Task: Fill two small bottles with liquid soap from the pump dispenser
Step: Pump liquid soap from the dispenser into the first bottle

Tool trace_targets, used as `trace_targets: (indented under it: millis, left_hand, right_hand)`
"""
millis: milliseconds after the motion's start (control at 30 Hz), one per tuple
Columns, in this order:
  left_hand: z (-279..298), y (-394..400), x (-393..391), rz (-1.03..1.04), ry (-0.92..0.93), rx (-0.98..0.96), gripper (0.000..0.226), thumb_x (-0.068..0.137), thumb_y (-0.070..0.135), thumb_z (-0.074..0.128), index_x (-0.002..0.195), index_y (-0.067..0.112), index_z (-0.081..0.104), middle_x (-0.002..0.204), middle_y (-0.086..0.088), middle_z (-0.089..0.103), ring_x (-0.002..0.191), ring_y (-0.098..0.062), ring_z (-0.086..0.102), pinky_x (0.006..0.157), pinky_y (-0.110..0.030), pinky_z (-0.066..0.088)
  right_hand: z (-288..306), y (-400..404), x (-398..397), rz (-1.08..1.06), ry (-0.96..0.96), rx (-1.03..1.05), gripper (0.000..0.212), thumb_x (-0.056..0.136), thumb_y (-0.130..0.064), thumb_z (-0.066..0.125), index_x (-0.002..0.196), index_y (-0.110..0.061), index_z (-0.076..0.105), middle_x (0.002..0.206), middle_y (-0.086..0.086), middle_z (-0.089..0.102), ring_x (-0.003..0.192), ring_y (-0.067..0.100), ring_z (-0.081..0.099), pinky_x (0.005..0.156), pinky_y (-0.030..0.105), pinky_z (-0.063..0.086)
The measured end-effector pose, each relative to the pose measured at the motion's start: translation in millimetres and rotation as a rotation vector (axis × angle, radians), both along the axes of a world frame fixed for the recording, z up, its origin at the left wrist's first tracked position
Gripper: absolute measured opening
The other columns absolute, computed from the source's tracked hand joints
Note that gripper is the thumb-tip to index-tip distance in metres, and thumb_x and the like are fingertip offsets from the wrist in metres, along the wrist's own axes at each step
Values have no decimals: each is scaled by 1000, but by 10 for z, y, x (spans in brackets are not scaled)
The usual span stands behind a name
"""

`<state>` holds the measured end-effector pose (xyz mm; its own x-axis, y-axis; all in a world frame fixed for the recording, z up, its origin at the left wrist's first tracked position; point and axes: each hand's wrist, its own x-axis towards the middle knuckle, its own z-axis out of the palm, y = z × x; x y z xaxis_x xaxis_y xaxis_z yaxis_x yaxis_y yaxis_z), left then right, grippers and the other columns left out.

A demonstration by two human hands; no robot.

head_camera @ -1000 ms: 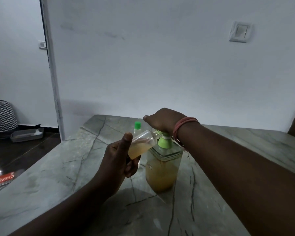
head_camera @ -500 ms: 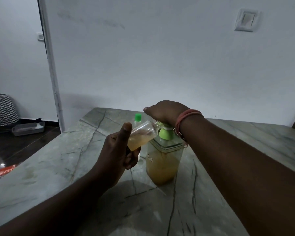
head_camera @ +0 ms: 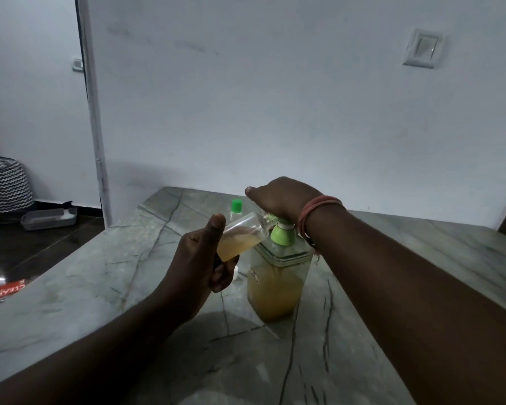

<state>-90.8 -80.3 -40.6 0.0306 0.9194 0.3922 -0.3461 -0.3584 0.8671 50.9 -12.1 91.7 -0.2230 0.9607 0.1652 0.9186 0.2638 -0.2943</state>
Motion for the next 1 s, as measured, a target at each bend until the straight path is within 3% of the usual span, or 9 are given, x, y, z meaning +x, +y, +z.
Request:
trace_targets:
  millis: [100, 167, 300, 400, 500, 600, 733, 900, 1000]
  left_hand:
    - [-18, -23, -2, 7, 10, -13, 102, 60, 89, 75, 107, -2, 76, 58, -9, 51, 41, -11, 37, 40, -21, 34]
    - [-32, -33, 1, -5, 25, -13, 95, 61, 89, 74, 103, 4, 79, 58, -9, 51, 41, -11, 37, 40, -21, 34]
    - [-25, -22, 8, -2, 8, -7, 105, 65, 87, 72, 110, -8, 71, 58, -8, 51, 41, -10, 36, 40, -21, 33]
    - [-17, -16, 16, -3, 2, 5, 114, 65, 86, 73, 111, -17, 61, 57, -9, 51, 39, -10, 36, 40, -20, 34]
    - [-31, 21, 4, -1, 6, 9, 109, 65, 86, 73, 111, -12, 64, 58, -9, 52, 40, -10, 37, 39, -21, 34]
    - [-31, 29, -17, -9, 19, 5, 95, 65, 87, 73, 104, 1, 75, 59, -10, 51, 41, -11, 37, 40, -21, 34]
    - [-51, 10, -23, -15, 8, -12, 97, 64, 88, 73, 104, 0, 76, 59, -11, 49, 40, -10, 36, 40, -21, 34]
    - [-29, 6, -4, -3, 0, 9, 114, 67, 86, 72, 105, -20, 59, 57, -13, 47, 39, -11, 36, 40, -20, 34]
    - [-36, -10, 4, -4, 9, 2, 111, 66, 87, 73, 109, -15, 63, 58, -12, 48, 40, -11, 37, 40, -20, 35]
  right_hand:
    - [13, 10, 2, -5, -3, -39, 52, 92, -55, 42, 115, -13, 62, 120, 8, 62, 78, 17, 55, 66, 27, 38]
    - [-10, 29, 9, -13, 8, -4, 60, 90, -59, 43, 122, -10, 60, 124, 11, 60, 95, 24, 59, 75, 29, 40]
    - [-105, 63, 12, -13, 154, -5, 59, 91, -58, 39, 112, -9, 66, 100, 11, 63, 82, 25, 54, 71, 28, 38]
    - [-90, 53, 36, -25, 96, -24, 51, 93, -51, 38, 109, -10, 66, 116, 12, 63, 84, 24, 51, 72, 28, 34]
    - [-38, 25, 10, -19, 31, -29, 44, 95, -47, 36, 107, -14, 63, 122, 10, 60, 91, 23, 52, 74, 27, 32]
    - [4, 24, 0, -16, -21, -38, 50, 96, -49, 37, 120, -13, 60, 130, 10, 56, 109, 25, 54, 77, 28, 33]
    - [-58, 75, -10, -17, 54, -2, 60, 90, -60, 41, 116, -10, 63, 121, 11, 62, 105, 27, 58, 76, 28, 36]
    - [-85, 77, 22, -17, 81, -36, 52, 93, -52, 37, 113, -12, 65, 123, 9, 61, 106, 27, 57, 75, 27, 34]
    - [-58, 29, 25, -29, 78, -31, 52, 93, -51, 38, 113, -10, 64, 121, 11, 61, 105, 27, 58, 75, 26, 35]
